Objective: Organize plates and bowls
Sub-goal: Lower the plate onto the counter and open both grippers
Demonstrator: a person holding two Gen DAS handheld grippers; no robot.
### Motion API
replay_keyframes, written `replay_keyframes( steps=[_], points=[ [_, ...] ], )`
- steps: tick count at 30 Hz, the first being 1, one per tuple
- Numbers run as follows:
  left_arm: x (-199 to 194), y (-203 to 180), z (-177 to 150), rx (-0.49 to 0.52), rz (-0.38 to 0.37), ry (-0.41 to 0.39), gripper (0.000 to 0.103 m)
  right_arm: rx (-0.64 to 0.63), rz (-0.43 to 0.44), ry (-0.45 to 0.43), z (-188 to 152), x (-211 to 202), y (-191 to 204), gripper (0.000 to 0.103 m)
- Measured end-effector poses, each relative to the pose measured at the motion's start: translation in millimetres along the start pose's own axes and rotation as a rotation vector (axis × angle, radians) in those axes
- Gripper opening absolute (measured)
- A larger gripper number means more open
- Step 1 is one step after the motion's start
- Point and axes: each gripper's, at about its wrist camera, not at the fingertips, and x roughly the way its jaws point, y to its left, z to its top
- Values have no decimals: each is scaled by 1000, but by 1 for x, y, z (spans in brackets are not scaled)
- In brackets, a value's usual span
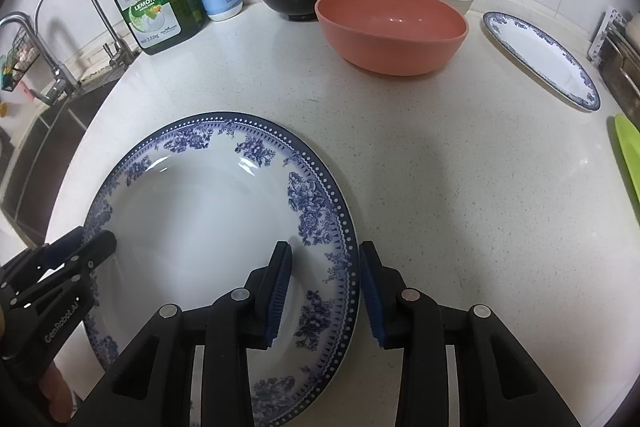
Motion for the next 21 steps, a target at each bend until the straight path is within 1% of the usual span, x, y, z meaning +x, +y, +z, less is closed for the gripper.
replay_keyframes(
  steps=[2,4,6,8,9,13,15,18,21],
  points=[
    [-4,1,0,-5,23,-19,57,11,2,-1,0,-1,-1,36],
    [-11,1,1,-2,47,-49,61,26,-3,-12,-1,-4,-2,38],
    [-18,2,3,4,54,-69,72,27,-17,-28,-1,-8,-3,41],
    [-26,1,5,12,51,-83,74,13,-31,-57,-1,-16,-2,49],
    [-30,0,6,13,50,-91,76,9,-35,-67,-1,-20,-2,51],
    [-46,-4,10,9,25,-115,82,27,-30,-97,0,-36,-7,56],
    [-54,-12,13,29,15,-127,86,36,-31,-110,0,-43,-11,59],
    [-62,-26,16,59,4,-142,87,58,-39,-129,-2,-55,-20,62],
    [-67,-43,19,95,-21,-153,88,91,-64,-145,-5,-67,-34,65]
  ],
)
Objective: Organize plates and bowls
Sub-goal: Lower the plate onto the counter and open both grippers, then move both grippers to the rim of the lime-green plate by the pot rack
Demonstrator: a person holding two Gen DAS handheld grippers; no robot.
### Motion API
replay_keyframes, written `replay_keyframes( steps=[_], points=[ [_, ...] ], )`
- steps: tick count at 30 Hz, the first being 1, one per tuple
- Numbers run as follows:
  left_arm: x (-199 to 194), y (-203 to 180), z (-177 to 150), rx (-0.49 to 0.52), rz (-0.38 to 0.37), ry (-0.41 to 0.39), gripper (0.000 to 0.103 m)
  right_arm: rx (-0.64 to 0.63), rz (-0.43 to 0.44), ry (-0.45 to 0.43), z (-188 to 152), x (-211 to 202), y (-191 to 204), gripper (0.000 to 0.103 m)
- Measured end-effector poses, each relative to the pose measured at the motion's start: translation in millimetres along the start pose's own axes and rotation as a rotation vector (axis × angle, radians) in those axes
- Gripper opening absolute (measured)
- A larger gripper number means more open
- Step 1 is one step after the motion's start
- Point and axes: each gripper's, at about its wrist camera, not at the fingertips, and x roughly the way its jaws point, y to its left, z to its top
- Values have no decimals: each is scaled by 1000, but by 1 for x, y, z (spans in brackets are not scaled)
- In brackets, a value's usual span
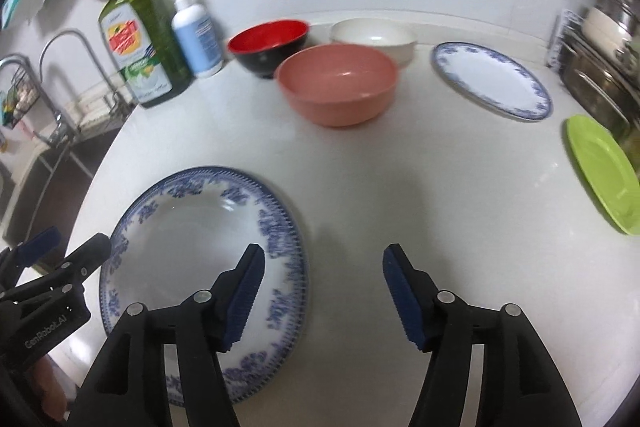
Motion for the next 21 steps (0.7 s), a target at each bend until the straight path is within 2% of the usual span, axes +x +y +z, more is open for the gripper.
replay_keyframes(
  steps=[11,21],
  points=[
    [-18,-87,28,173,-139,-63,89,136,-135,-80,-5,-45,-76,66],
    [-27,-181,69,303,-279,-79,89,283,-253,-160,3,-79,-155,66]
  ],
)
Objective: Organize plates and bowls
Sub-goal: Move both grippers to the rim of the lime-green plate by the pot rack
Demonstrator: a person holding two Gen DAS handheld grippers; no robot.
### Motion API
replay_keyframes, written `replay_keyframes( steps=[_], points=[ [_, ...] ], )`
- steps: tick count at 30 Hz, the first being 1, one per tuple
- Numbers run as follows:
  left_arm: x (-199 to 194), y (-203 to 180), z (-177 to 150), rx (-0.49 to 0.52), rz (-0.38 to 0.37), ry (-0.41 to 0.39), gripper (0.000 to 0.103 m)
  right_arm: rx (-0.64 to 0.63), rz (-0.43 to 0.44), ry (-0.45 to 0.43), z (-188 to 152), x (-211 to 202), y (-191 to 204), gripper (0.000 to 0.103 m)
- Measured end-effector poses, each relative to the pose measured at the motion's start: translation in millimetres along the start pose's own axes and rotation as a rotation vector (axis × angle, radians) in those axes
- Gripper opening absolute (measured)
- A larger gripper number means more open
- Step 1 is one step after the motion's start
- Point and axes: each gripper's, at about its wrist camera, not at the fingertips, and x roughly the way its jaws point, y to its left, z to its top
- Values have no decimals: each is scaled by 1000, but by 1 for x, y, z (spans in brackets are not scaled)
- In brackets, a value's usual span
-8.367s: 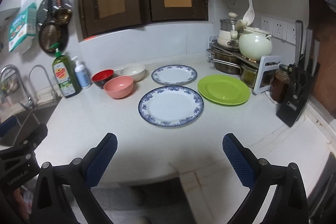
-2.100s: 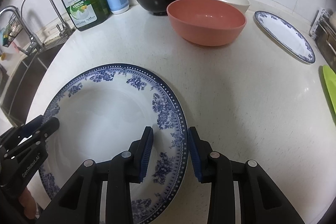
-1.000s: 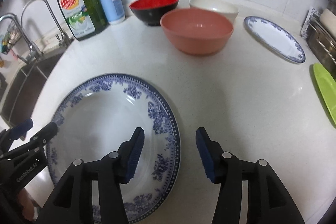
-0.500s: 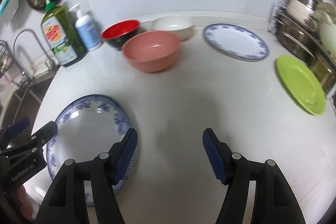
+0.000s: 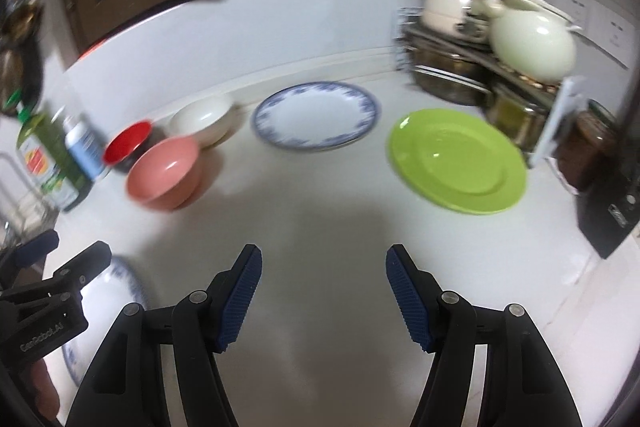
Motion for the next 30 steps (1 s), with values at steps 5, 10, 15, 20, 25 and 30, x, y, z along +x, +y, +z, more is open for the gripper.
replay_keyframes(
  steps=[5,10,15,20,25,30],
  points=[
    [17,-41,30,54,-35,-5,89,75,-53,-20,18,8,-40,66],
    [32,-78,54,92,-59,-3,89,132,-96,-29,32,19,-79,66],
    [51,-116,75,119,-89,25,89,171,-119,-21,41,31,-112,66],
    [76,-149,94,136,-132,57,89,204,-143,-6,55,50,-147,66],
    [106,-179,106,168,-182,106,88,246,-162,3,65,72,-180,66],
    [139,-202,113,194,-200,147,88,256,-204,22,69,92,-204,66]
  ],
)
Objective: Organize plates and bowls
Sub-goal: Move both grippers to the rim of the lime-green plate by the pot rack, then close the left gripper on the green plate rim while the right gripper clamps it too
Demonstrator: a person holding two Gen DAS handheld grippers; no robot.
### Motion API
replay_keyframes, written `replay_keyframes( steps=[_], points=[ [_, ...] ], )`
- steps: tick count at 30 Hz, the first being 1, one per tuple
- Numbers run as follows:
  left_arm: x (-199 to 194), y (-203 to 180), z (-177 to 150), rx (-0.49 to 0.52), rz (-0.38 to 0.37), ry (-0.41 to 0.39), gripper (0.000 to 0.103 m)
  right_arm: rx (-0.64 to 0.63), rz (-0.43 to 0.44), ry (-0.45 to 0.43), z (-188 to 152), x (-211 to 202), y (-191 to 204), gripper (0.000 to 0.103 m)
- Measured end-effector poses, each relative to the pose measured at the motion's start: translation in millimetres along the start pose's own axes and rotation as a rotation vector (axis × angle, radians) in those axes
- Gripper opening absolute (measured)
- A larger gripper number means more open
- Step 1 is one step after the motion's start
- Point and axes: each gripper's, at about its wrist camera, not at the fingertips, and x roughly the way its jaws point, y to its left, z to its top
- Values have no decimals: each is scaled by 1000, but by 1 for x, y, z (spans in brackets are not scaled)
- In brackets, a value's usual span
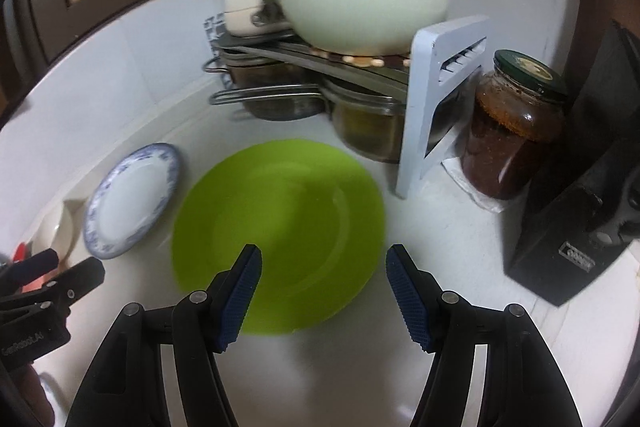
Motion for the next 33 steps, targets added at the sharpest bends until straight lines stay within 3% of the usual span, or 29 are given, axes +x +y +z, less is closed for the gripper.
replay_keyframes(
  steps=[13,33],
  points=[
    [70,-16,22,43,-11,67,84,56,-36,67,7,69,-30,66],
    [123,-27,37,53,-56,121,77,80,-30,115,8,108,-36,65]
  ],
)
